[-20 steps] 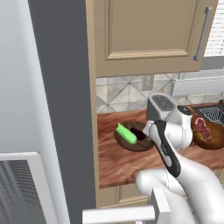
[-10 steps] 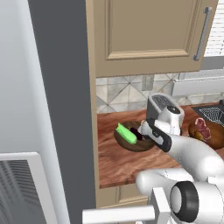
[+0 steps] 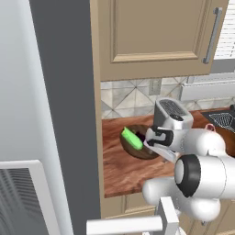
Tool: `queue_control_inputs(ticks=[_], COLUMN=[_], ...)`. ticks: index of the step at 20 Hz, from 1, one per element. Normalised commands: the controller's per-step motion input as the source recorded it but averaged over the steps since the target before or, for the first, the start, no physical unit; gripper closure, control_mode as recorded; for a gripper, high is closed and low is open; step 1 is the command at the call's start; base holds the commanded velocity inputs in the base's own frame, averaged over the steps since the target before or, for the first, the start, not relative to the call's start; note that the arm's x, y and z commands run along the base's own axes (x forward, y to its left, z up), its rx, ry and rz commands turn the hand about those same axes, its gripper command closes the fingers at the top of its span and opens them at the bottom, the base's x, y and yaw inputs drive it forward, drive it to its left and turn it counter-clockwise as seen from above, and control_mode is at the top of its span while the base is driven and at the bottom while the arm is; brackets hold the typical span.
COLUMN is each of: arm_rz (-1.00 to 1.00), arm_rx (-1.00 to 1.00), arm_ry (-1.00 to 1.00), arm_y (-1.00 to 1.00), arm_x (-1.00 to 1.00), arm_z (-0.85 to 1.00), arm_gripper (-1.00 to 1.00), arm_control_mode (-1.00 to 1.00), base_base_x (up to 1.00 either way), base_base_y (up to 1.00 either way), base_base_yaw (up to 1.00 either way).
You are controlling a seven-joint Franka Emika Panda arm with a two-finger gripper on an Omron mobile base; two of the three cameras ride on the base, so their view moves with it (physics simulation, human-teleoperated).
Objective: Place the bowl with the corn and eggplant on the second highest shelf of the fridge. Place the bowl with the chicken drumstick and steak on the top shelf of the fridge.
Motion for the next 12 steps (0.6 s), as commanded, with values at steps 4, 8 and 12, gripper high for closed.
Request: queue_control_inputs(ticks=[4, 8, 12], arm_rz=[0.00, 0.00, -0.08], arm_rx=[0.00, 0.00, 0.00], arm_ry=[0.00, 0.00, -0.06], arm_y=[0.00, 0.00, 0.00], arm_x=[0.02, 0.00, -0.06], arm_z=[-0.01, 0.00, 0.18], arm_gripper=[1.00, 1.00, 1.00], arm_control_mode=[-1.00, -1.00, -1.00], base_base_x=[0.00, 0.00, 0.00], base_base_y=[0.00, 0.00, 0.00], base_base_yaw=[0.00, 0.00, 0.00])
